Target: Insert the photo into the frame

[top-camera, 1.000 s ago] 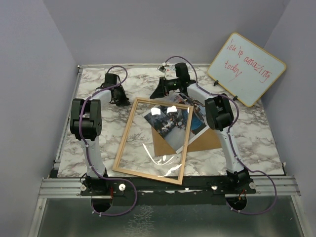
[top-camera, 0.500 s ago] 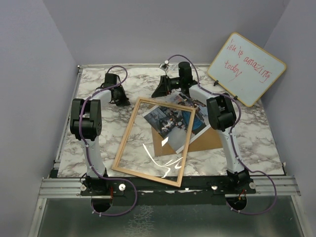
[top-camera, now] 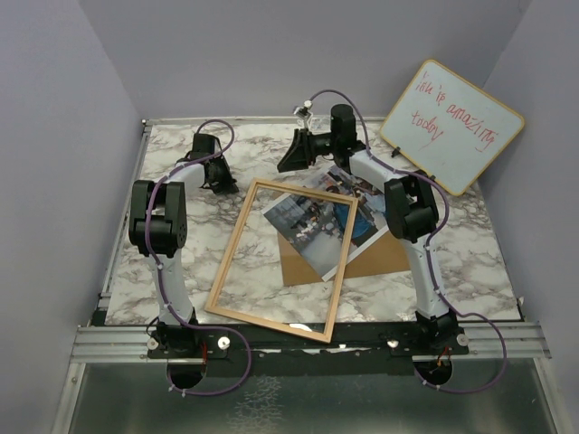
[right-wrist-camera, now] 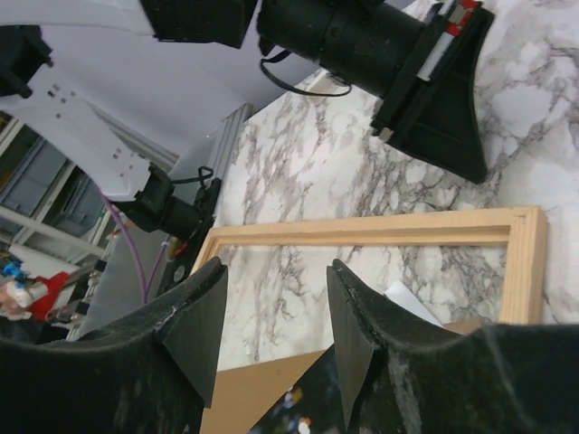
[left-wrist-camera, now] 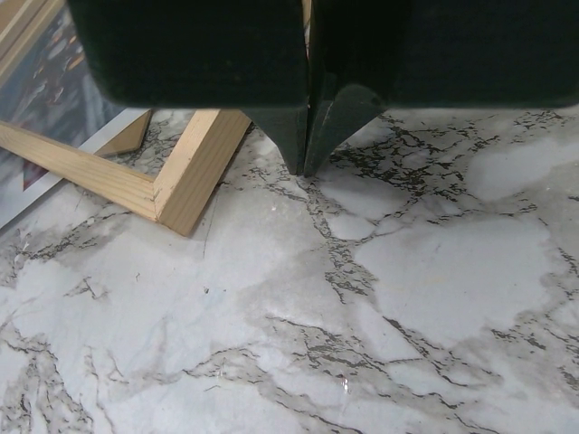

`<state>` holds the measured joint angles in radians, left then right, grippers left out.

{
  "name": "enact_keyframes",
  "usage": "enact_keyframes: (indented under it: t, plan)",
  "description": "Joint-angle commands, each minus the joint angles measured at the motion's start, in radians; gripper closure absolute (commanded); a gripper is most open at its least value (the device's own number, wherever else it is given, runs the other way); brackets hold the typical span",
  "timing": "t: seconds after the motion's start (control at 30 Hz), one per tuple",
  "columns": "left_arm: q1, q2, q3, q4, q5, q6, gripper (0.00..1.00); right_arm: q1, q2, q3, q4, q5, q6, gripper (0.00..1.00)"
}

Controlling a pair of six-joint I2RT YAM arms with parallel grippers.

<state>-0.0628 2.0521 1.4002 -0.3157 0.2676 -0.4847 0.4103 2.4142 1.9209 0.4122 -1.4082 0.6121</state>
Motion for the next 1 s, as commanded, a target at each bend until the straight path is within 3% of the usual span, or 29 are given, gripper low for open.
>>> enact_keyframes:
  t: [0.0, 0.1, 0.2, 0.43, 0.53, 0.6, 0.77, 0.97]
  plan:
    - [0.001, 0.017, 0.022, -0.029, -0.032, 0.021, 0.99, -0.003, -0.008, 0.050, -0.340, 0.160, -0.239, 0.46]
    - [0.001, -0.005, 0.015, -0.032, -0.031, 0.024, 0.96, -0.004, -0.030, 0.061, -0.547, 0.386, -0.358, 0.42]
    - [0.001, -0.033, 0.001, -0.037, -0.027, 0.024, 0.91, -0.005, -0.118, -0.005, -0.588, 0.579, -0.364, 0.40]
    - [0.000, -0.100, -0.070, -0.039, 0.001, 0.001, 0.74, -0.047, -0.384, -0.301, -0.559, 0.952, -0.158, 0.35]
    - [0.000, -0.149, -0.116, -0.042, 0.008, -0.007, 0.57, -0.057, -0.491, -0.416, -0.624, 1.083, -0.106, 0.34]
    - [0.000, -0.182, -0.141, -0.056, 0.013, -0.008, 0.51, -0.059, -0.555, -0.475, -0.710, 1.194, -0.069, 0.33]
    - [-0.001, -0.261, -0.213, -0.078, 0.059, -0.018, 0.38, -0.060, -0.705, -0.663, -0.875, 1.303, 0.021, 0.24]
    - [-0.013, -0.310, -0.313, -0.093, 0.092, -0.026, 0.26, -0.060, -0.764, -0.851, -0.876, 1.198, 0.099, 0.16]
